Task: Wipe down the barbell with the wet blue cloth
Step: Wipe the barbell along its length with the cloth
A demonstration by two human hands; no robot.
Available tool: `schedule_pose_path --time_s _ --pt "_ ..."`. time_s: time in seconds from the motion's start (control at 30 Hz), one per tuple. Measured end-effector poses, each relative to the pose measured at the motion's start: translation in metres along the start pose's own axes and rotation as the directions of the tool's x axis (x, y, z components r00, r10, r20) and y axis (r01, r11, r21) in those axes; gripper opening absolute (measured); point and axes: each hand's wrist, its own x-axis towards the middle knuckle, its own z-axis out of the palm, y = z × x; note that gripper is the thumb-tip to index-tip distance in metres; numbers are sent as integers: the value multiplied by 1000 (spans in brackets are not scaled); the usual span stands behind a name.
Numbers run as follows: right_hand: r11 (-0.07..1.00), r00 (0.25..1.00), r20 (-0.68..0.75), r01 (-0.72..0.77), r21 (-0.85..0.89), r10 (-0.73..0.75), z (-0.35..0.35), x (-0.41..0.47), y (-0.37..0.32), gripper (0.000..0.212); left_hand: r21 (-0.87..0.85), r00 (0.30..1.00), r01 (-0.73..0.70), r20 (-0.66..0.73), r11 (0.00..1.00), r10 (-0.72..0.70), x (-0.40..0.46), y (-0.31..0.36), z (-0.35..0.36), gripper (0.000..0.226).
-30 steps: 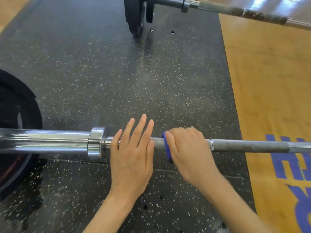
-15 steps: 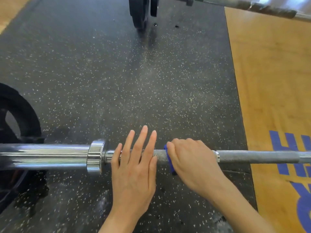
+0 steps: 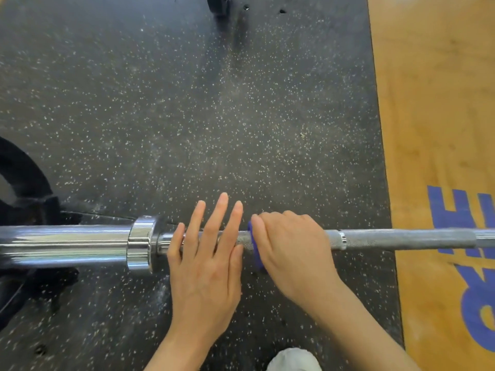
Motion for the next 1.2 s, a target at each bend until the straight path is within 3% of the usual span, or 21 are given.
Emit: schedule_pose_path --time_s 0.1,0.23,0.33,0.43,0.6,0.77,0.9,1.07,1.2 --pt "995 998 -57 4 96 2 12 -34 7 42 -47 1000 -10 19 999 11 -3 0 -5 53" --pt "992 988 -128 -77 103 90 19 -56 15 50 -120 1000 -3 4 993 4 -9 -5 -15 60" --pt "987 984 -151 -75 143 96 23 -40 -9 49 -104 1000 12 8 995 -11 -13 -13 -13 58" --pt "991 985 -155 96 91 -81 26 -46 4 47 -72 1000 0 4 997 0 -12 -15 -9 55" --pt "994 982 -185 -10 108 30 28 -42 -2 46 -76 999 19 -34 997 -21 -8 -12 -6 54" --pt "991 974 -189 130 29 -122 28 -37 15 45 -99 1000 11 -21 995 -13 -6 -15 -7 55" --pt "995 977 -213 30 97 -8 30 -33 0 45 -107 999 16 -39 994 -20 -3 -14 -6 55" --pt "978 961 -217 191 81 -170 32 -25 4 45 -122 998 7 -56 993 -13 -3 -15 -7 56" --pt "992 977 -214 46 117 -20 31 -31 -4 43 -116 998 16 -64 993 -23 -2 -13 -6 56"
